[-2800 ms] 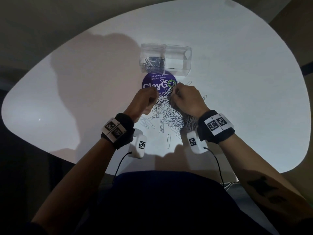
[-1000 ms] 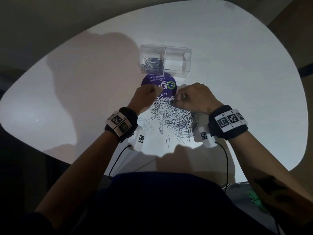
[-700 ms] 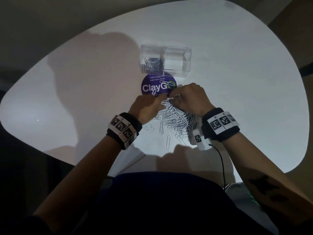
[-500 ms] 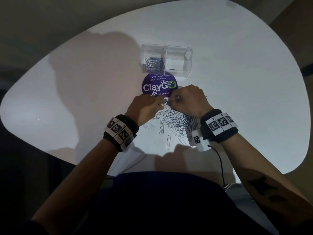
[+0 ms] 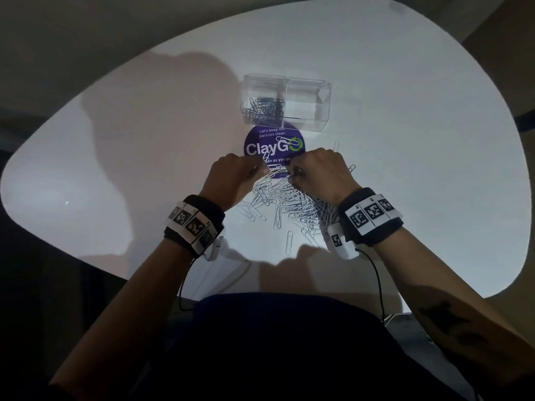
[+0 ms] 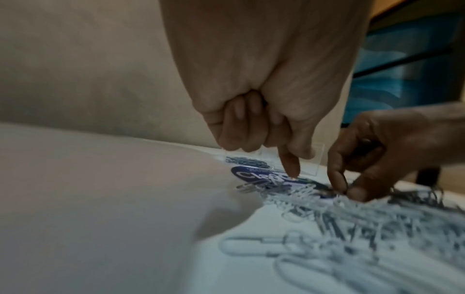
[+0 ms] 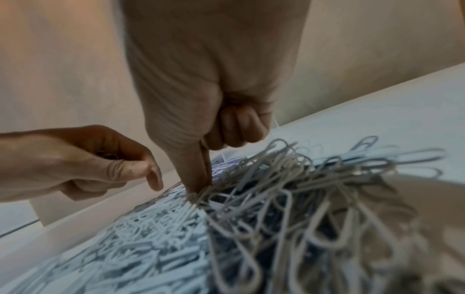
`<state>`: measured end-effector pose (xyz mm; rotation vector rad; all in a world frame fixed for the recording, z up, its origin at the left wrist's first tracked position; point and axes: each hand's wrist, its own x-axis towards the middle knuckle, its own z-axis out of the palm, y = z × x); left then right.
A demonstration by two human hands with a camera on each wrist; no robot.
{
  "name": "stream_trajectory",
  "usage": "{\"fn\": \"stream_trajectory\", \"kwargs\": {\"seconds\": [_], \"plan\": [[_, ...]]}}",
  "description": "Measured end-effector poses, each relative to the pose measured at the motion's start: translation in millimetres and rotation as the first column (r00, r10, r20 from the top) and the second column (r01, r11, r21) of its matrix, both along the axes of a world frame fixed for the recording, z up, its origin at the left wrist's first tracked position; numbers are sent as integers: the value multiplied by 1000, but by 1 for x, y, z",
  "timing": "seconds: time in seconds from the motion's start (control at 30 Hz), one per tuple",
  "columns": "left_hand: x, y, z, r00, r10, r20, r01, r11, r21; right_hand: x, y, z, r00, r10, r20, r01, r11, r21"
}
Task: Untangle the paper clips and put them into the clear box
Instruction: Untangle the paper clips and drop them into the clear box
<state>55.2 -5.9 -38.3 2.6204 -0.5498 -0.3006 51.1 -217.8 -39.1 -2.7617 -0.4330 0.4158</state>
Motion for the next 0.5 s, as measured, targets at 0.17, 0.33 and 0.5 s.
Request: {"fn": "stream_trajectory", "kwargs": {"seconds": [0.17,0.33,0.5], "plan": [[-5,-13,-2,995,-67,68,64,996,56,0,-4,-1,996,-17,-82,19,1000,17],[-2,-13,1,999,34,-32,-34,999,13,-2,-17,10,943,-203,-263,300,862,409],[0,-13,1,1000,-12,-13,12,1000,-5,-1,-29,10,896,-255,-364,411,785,464]]}}
